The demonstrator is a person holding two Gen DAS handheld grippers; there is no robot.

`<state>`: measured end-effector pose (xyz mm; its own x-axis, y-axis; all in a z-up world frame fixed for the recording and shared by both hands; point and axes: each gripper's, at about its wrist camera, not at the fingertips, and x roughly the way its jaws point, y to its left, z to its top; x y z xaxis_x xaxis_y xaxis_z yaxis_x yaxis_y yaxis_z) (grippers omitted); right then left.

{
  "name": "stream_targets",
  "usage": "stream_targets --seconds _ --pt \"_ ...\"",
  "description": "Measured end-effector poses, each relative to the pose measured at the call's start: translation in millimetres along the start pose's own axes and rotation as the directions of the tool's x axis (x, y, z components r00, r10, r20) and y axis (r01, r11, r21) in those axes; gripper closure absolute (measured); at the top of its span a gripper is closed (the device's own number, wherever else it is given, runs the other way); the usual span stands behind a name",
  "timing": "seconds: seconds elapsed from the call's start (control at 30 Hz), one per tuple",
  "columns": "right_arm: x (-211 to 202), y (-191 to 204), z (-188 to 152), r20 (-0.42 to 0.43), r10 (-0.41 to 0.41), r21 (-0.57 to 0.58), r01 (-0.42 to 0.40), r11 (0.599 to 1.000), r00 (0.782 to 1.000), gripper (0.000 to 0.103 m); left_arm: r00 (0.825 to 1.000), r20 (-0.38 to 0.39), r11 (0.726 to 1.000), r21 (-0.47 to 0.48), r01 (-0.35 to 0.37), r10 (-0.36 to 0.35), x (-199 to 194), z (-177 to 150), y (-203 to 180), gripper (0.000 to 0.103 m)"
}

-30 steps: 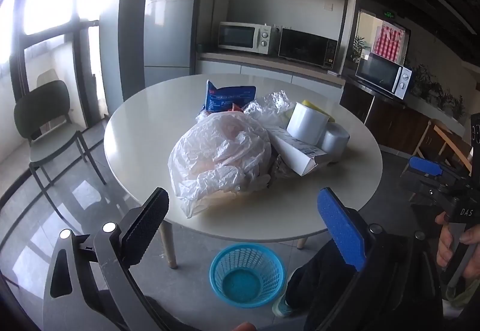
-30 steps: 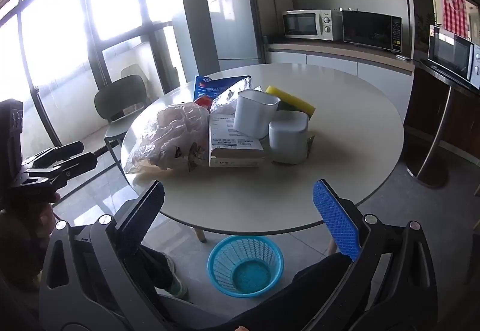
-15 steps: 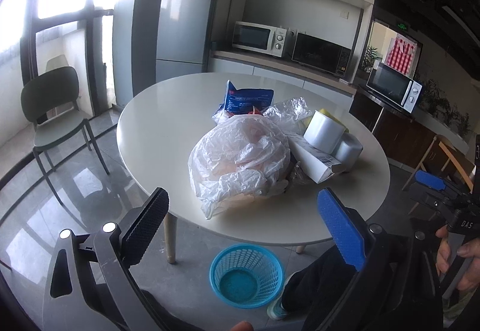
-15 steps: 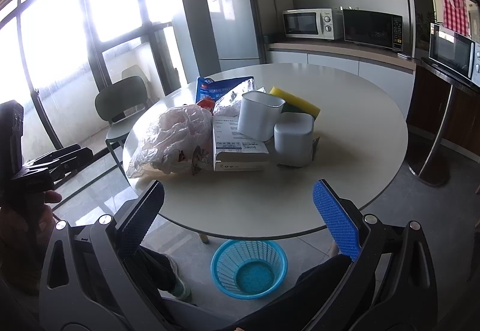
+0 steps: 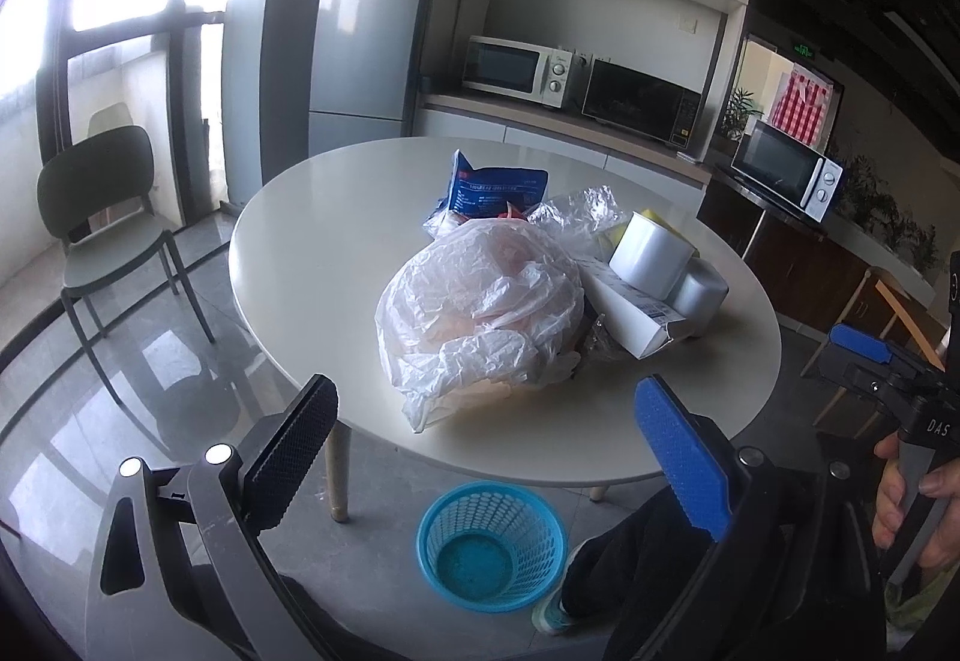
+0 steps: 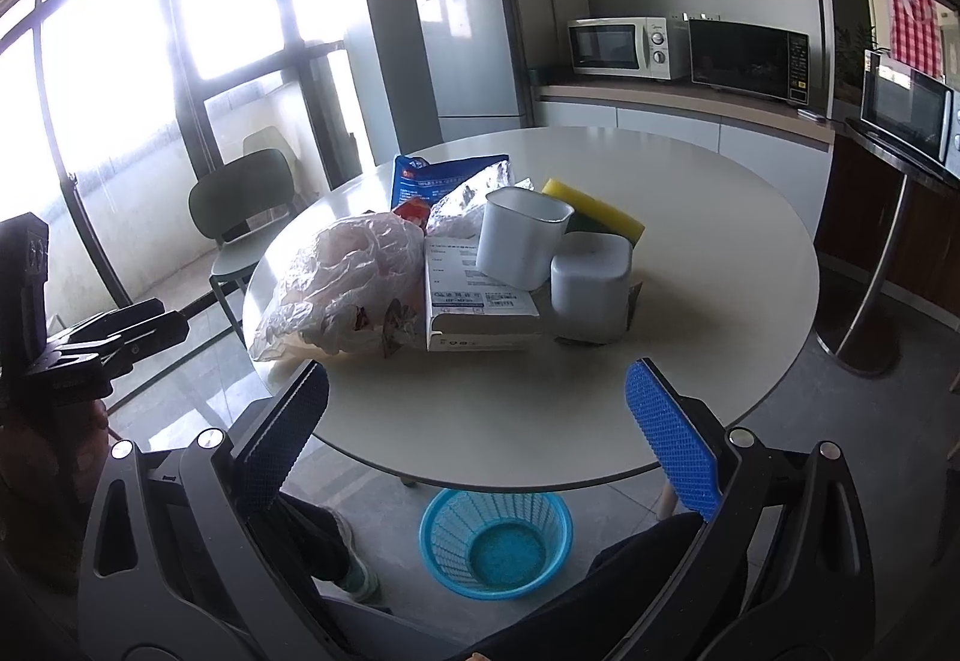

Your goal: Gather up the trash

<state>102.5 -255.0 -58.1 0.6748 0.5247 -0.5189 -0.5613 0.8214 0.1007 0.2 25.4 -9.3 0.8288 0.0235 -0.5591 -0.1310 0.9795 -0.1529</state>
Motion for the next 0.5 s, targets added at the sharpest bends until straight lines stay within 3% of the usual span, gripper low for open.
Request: stream_targets --seconds 0.5 --pt "8 -1 5 -0.015 0.006 0.006 -0.006 1.0 1.0 0.009 1.0 -0.029 1.0 -0.008 0.011 -0.012 13 -5 5 0.006"
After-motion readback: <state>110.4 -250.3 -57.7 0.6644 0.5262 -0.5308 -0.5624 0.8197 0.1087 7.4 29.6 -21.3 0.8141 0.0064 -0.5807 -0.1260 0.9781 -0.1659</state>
